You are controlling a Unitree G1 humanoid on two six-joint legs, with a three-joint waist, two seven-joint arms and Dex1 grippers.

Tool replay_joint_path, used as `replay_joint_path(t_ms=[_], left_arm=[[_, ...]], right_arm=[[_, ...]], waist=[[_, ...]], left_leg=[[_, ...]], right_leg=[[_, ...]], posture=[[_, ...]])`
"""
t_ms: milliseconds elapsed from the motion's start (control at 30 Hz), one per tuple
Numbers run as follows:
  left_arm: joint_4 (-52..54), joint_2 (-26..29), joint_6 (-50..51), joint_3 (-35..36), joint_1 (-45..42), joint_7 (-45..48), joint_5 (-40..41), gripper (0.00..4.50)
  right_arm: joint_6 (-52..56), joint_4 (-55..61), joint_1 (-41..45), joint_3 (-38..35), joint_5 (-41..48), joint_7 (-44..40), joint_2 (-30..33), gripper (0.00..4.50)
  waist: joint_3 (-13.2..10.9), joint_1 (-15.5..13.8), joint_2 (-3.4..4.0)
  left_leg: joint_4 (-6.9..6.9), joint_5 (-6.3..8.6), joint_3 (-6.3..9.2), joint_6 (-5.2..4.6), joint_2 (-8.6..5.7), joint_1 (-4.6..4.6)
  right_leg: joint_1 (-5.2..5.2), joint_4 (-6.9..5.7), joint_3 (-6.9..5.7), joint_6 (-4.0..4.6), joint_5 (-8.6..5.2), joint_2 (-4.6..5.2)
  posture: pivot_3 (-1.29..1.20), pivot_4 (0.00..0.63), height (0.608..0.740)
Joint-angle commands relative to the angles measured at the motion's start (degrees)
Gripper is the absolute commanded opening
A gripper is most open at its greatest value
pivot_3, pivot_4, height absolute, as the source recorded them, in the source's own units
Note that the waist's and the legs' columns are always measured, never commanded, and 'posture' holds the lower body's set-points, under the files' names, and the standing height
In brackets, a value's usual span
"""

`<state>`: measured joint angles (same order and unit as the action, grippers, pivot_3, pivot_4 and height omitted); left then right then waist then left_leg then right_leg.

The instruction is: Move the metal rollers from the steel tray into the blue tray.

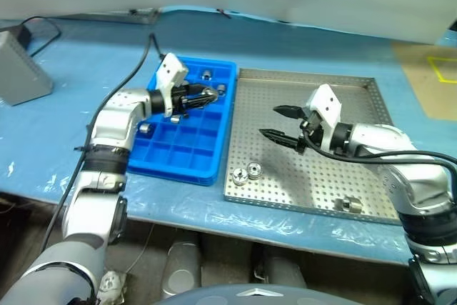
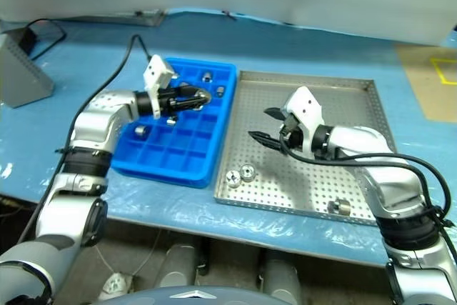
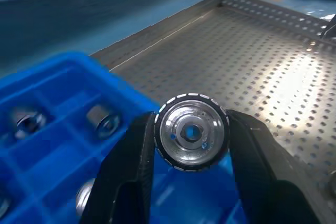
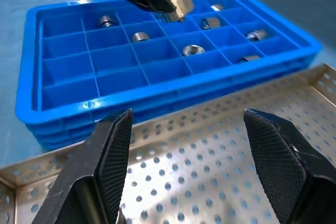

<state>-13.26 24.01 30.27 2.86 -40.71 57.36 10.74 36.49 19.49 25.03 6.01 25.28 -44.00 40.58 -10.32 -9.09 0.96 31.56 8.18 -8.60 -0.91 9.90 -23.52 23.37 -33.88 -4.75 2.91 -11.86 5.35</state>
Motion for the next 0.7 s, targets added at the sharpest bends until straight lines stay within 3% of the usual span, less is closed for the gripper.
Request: replay_joint_path(t_ms=[33, 167, 367, 700], left_arm=[[13.0, 2.4, 5.5, 2.8, 5.9, -2.8, 4.1, 1.74], [21.0, 6.7, 7.9, 4.5, 14.0, -3.9, 6.0, 1.74], [22.4, 11.3, 7.0, 4.8, 21.4, -4.9, 6.8, 1.74], [16.3, 11.7, 3.0, 1.2, 21.7, -5.5, 5.8, 1.74]], right_arm=[[-5.7, -3.2, 4.2, 4.2, -3.1, -4.9, -1.6, 3.51], [-9.7, -7.5, 6.5, 7.5, -6.2, -8.2, -3.6, 3.51], [-12.5, -9.2, 6.4, 8.9, -9.0, -10.5, -4.8, 3.51], [-12.1, -7.8, 4.5, 7.4, -10.6, -10.2, -5.5, 3.51]], waist=[[0.0, -1.2, -0.02], [0.0, -2.7, -0.04], [0.0, -4.4, -0.06], [0.0, -6.0, -0.09]], left_leg=[[0.0, -0.02, 0.02, 0.03, 0.01, -0.03], [0.17, 0.08, 0.03, 0.25, 0.07, -0.02], [0.18, -0.02, 0.03, 0.45, 0.03, 0.36], [0.13, -0.13, 0.05, 0.62, 0.02, 0.55]], right_leg=[[0.01, 0.01, -0.02, 0.01, -0.01, 0.0], [-0.01, -0.06, -0.01, 0.01, -0.01, 0.0], [-0.08, -0.52, 0.2, -0.07, -0.06, 0.01], [-0.04, -0.84, 0.35, -0.42, -0.29, -0.02]], posture=[[0.4, 0.15, 0.74], [0.43, 0.15, 0.74], [0.45, 0.15, 0.74], [0.4, 0.15, 0.74]])
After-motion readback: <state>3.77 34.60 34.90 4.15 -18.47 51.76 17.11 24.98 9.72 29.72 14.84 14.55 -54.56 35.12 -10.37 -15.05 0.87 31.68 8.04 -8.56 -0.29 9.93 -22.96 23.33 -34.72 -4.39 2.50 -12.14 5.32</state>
